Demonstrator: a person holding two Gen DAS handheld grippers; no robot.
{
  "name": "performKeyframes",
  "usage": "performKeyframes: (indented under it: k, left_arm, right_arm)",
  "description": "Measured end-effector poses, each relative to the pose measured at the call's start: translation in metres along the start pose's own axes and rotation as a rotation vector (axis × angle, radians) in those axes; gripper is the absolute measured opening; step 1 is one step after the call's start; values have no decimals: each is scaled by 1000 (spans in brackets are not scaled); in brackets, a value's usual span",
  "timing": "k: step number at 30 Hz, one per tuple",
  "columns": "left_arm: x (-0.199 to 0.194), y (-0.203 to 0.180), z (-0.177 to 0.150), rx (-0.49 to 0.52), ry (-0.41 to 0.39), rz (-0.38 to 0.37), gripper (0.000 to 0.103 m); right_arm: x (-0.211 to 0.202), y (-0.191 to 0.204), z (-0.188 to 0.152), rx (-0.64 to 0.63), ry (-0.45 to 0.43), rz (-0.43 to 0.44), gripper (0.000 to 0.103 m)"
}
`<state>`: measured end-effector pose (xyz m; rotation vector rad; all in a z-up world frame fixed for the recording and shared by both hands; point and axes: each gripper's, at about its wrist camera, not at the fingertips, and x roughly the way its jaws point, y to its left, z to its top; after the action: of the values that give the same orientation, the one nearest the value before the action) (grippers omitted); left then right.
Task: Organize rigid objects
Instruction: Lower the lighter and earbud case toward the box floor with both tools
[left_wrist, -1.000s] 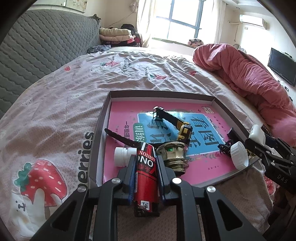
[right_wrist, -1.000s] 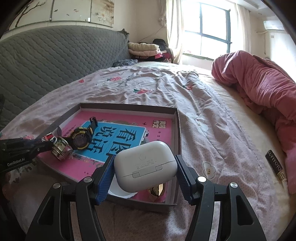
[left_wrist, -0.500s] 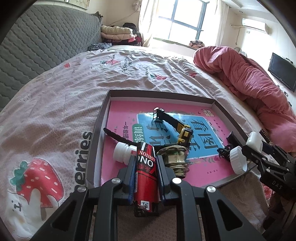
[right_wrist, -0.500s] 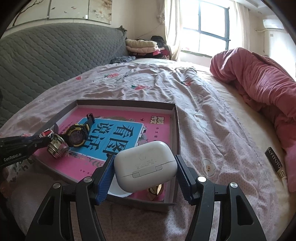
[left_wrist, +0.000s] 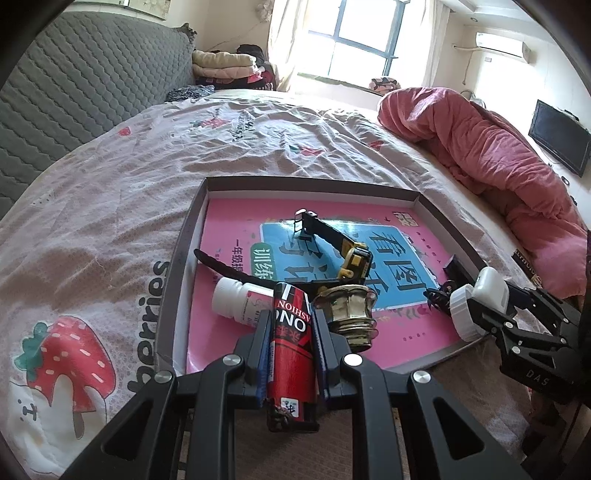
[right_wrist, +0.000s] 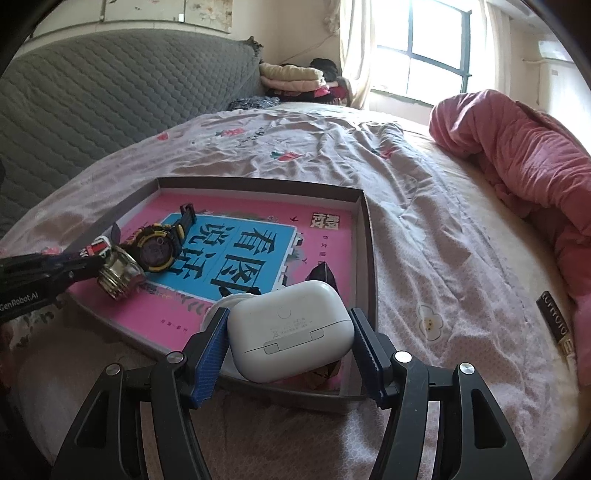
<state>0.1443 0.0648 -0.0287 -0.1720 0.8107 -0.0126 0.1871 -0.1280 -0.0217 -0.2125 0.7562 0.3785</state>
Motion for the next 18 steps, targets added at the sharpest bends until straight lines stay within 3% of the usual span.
performKeyframes:
  k: [18]
  left_arm:
    - [5,-5,-4,11,28,-30,21]
  right_arm:
    - [0,0,0,0,1,0,65]
